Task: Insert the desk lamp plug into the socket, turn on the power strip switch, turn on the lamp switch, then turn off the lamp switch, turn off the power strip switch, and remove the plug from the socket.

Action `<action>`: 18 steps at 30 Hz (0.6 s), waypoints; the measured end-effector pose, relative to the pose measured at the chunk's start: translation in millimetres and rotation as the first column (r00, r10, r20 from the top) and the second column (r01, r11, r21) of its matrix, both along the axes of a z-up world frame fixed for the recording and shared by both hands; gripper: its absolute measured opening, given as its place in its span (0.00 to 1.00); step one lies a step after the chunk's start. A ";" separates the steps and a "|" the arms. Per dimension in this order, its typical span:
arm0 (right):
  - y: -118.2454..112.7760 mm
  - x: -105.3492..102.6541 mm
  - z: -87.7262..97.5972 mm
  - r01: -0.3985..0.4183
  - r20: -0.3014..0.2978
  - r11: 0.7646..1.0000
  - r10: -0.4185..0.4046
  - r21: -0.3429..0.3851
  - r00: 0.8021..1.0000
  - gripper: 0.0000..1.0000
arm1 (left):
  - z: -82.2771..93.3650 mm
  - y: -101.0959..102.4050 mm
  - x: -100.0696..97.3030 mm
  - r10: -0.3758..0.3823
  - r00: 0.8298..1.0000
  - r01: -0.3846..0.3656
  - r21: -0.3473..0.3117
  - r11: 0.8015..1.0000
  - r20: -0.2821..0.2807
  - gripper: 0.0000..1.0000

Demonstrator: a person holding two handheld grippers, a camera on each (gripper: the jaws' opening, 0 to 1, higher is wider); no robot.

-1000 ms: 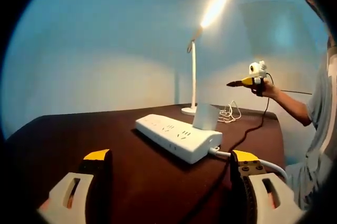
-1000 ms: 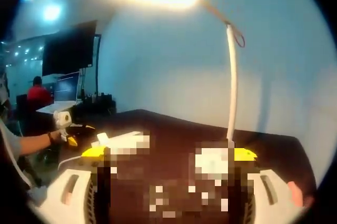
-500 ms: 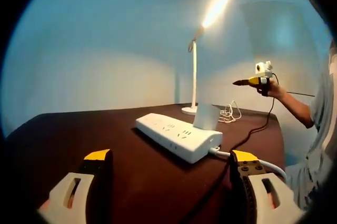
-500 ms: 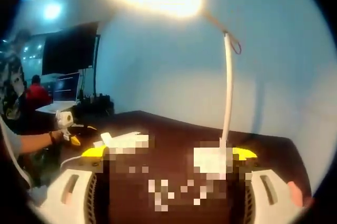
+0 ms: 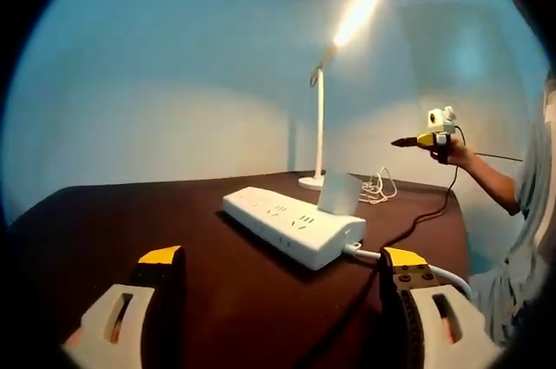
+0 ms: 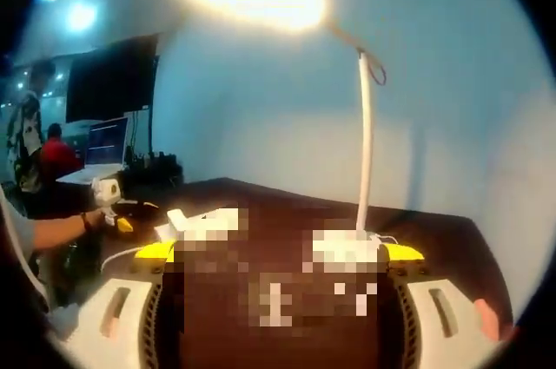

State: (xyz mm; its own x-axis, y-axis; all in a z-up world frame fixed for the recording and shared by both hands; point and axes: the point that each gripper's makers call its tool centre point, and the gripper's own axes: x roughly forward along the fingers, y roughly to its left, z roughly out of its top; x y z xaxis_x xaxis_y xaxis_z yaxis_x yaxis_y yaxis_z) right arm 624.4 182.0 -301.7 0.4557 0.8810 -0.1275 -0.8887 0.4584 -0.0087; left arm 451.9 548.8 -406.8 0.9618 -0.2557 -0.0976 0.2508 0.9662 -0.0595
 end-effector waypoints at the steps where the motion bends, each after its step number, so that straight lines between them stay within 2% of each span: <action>1: -0.4 0.0 -2.3 0.002 -0.004 1.000 -0.002 -0.002 1.000 0.93 | 0.2 0.1 -0.1 0.000 1.000 0.000 -0.001 1.000 0.001 0.88; 18: -20.0 -4.4 -42.7 0.045 -0.088 0.999 -0.046 -0.009 0.995 0.93 | 0.4 -0.4 0.3 -0.002 1.000 0.002 -0.002 1.000 -0.002 0.88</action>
State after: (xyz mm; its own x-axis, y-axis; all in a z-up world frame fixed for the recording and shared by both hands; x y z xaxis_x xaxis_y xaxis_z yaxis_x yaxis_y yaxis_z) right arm 620.0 162.0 -344.3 0.4821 0.8586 -0.1745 -0.8644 0.4986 0.0653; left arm 452.2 548.4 -406.4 0.9612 -0.2576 -0.0988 0.2524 0.9657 -0.0616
